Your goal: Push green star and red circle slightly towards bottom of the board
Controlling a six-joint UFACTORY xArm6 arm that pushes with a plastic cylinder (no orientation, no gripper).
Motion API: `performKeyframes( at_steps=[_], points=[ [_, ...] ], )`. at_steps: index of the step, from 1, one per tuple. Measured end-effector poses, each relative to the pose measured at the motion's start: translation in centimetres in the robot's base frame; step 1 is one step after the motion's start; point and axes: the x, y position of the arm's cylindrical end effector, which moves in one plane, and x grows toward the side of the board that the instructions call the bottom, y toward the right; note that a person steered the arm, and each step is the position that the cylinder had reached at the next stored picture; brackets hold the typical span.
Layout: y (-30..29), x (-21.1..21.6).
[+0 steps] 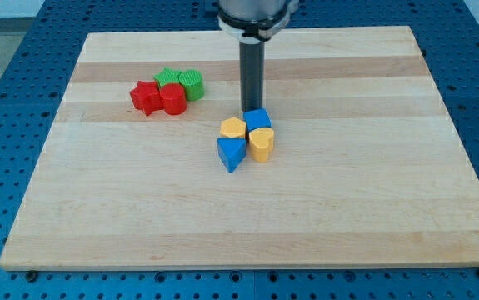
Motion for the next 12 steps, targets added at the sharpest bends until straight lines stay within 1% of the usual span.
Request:
performKeyframes(
  at_steps=[1,2,3,4,5,6,7,8,9,10,11,12],
  points=[
    [-0.2,-2.6],
    [-4.4,-7.6],
    [-10.3,-13.4],
    [-16.4,-13.0],
    [-18.5,-8.2],
    [-18.4,-6.5],
    [-16.2,-6.4],
    [-16.0,-6.2],
    [-16.0,-4.5],
    [-14.5,-4.2],
    [-12.1,-4.7],
    [-11.6,-6.8]
  ],
)
